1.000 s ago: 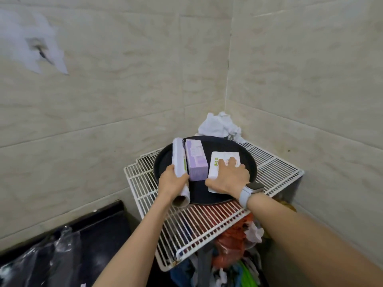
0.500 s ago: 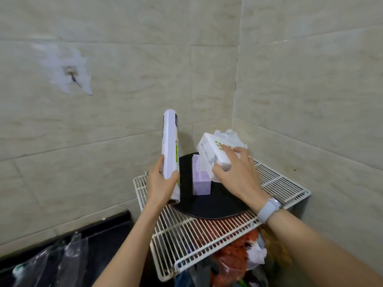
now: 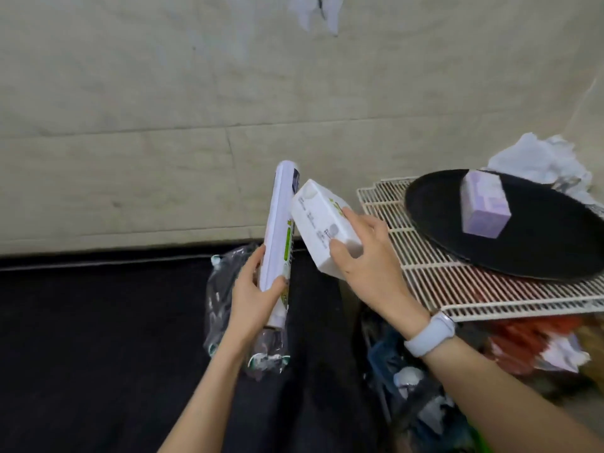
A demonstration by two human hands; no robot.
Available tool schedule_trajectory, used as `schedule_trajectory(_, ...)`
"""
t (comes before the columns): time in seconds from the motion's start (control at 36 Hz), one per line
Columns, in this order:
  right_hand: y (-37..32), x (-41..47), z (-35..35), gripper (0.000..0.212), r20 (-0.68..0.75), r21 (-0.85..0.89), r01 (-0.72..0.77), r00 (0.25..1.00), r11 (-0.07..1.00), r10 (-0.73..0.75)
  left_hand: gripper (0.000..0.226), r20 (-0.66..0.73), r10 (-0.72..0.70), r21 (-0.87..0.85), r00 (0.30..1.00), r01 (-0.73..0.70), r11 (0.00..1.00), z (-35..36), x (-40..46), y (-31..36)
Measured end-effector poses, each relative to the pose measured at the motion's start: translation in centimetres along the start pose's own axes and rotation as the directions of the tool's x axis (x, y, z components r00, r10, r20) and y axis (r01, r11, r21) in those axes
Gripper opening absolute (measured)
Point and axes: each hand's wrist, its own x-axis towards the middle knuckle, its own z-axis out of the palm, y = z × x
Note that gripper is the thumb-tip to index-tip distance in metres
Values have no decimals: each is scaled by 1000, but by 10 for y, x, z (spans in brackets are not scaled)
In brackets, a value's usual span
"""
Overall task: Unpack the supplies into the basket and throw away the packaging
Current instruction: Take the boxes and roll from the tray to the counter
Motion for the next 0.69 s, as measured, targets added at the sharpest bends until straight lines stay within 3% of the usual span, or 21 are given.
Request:
schedule_trajectory(0.17,-8,-50,119,69,221,-13,-88,971,996,89,72,-81,-179,120,981,188,975,-98,-39,-79)
schedule_trajectory(0.28,-13,-85,190,68,359,-72,-64,929,995,85,62,-173,-218,202,960,252,947,-155,-62,-122)
schedule_trajectory(0.39,-27,-104,247,67,457,-156,77,890,985,2,65,-267,-322,254,908,389,886,-202,-80,-160)
schedule_trajectory(0.58,-42,-121,319,60,613,-298,401,776,866,-148,58,-305,-380,379,873,477,793,-243,-89,-201)
schedule_trajectory(0.69,-33,-130,344,62,630,-314,450,757,836,-172,65,-307,-420,425,854,518,742,-245,-89,-212)
